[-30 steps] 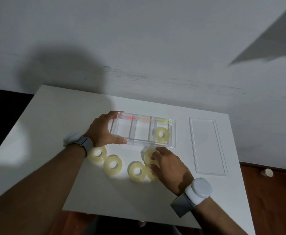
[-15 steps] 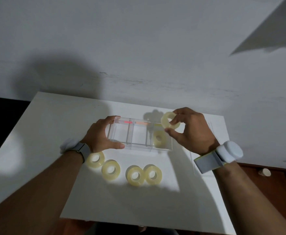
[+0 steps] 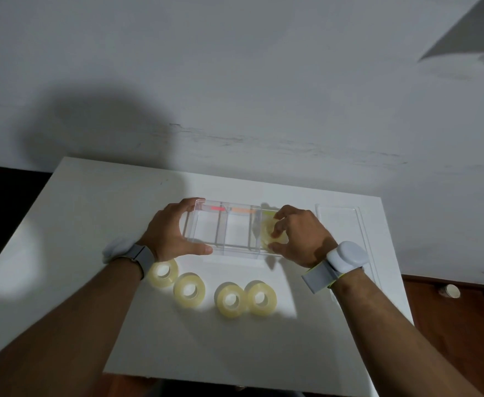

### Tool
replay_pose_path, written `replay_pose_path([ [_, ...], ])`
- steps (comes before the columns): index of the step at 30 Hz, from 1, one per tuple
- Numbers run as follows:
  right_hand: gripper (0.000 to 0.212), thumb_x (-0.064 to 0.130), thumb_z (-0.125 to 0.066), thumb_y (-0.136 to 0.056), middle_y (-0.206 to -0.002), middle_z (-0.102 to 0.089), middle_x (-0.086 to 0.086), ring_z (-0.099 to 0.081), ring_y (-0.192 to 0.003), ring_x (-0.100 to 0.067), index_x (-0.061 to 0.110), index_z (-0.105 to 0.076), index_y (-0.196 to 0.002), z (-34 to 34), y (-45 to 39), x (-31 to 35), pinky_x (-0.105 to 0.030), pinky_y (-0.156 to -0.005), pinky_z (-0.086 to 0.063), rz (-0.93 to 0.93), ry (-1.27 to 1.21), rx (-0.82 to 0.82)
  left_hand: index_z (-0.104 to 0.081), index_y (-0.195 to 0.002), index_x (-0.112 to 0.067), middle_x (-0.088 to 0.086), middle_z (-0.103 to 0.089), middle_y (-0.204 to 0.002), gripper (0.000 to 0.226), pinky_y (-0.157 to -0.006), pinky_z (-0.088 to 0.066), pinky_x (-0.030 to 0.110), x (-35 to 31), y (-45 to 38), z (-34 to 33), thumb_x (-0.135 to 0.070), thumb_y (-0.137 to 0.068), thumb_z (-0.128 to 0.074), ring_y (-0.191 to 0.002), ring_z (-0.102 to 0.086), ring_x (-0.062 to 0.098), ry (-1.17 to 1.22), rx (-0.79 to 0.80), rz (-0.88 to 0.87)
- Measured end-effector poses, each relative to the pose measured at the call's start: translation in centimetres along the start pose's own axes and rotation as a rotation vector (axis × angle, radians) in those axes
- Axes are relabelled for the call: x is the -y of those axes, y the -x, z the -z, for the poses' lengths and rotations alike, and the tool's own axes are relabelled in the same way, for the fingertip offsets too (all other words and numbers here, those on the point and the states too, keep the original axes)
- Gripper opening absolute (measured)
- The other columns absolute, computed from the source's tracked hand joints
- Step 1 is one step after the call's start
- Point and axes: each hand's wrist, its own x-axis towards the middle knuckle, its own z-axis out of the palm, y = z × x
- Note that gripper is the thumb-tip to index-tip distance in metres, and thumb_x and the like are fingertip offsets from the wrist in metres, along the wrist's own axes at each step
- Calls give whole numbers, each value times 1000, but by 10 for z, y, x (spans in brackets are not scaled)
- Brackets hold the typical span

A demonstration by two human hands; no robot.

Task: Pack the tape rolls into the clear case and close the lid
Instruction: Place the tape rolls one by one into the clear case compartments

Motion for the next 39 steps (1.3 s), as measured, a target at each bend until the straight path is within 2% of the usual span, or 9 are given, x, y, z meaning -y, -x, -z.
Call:
replay_pose_path([
  [7, 24, 38, -76, -70, -110, -59, 1, -60, -90, -24, 21, -68, -86, -1, -4, 0, -35, -89, -45, 5, -5, 18, -42, -143, -40, -4, -57, -130, 115, -105, -42, 43, 1, -1, 0, -75, -40, -79, -122, -52, 22, -2, 4, 4],
  [11, 55, 49, -76, -67, -106, -62, -1, -60, -88, -27, 22, -49, -107, -1, -8, -1, -36, -83, -45, 7, 24, 18, -42, -143, -40, -4, -57, -131, 115, -105, -43, 42, 2, -1, 0, -75, -40, -80, -122, -53, 21, -3, 5, 4],
  [14, 72, 55, -74, -65, -113, -64, -2, -62, -98, -28, 22, -46, -122, -3, -13, -3, -38, -89, -47, 3, 37, 46, -42, -143, -40, -4, -57, -131, 115, -105, -43, 42, 3, -1, -1, -75, -40, -80, -122, -53, 21, -5, 8, 3],
  [18, 61, 54, -71, -67, -109, -66, -1, -60, -96, -25, 22, -54, -116, -7, -18, -4, -36, -88, -45, 6, 86, 57, -41, -142, -41, -4, -57, -131, 114, -105, -43, 43, 3, -1, -1, -74, -41, -80, -122, -53, 21, -5, 7, 0],
  [27, 52, 49, -72, -64, -99, -64, 2, -61, -87, -24, 23, -54, -104, -8, -22, -4, -38, -85, -47, 8, 84, 57, -42, -142, -39, -3, -57, -131, 113, -104, -43, 40, 3, -1, -2, -73, -41, -80, -121, -53, 21, -7, -3, -5],
  [32, 70, 57, -71, -68, -116, -64, -3, -60, -103, -26, 21, -49, -124, -1, -19, -4, -38, -94, -43, 28, 105, 94, -41, -143, -40, -3, -57, -132, 114, -105, -43, 42, 2, -1, -1, -74, -41, -79, -122, -53, 22, -10, 5, 0],
  [34, 77, 58, -71, -69, -123, -63, -3, -59, -109, -27, 21, -45, -132, 7, -11, -3, -39, -96, -44, 36, 54, 57, -42, -143, -39, -3, -57, -132, 114, -105, -43, 42, 1, -1, 0, -74, -41, -79, -122, -53, 22, -10, 6, -2],
  [36, 77, 55, -72, -71, -123, -62, -3, -58, -108, -27, 22, -43, -134, 14, 2, 0, -40, -94, -45, 54, -17, -24, -42, -143, -39, -3, -57, -132, 114, -105, -43, 41, 1, -1, 0, -75, -41, -78, -122, -53, 22, -16, 7, -2],
  [39, 65, 48, -74, -74, -110, -61, 0, -57, -95, -20, 23, -47, -127, 18, 26, 13, -35, -84, -49, 121, -171, -104, -41, -143, -39, -3, -58, -132, 115, -105, -42, 41, 1, -1, -1, -76, -40, -77, -123, -52, 22, -25, 15, -2],
])
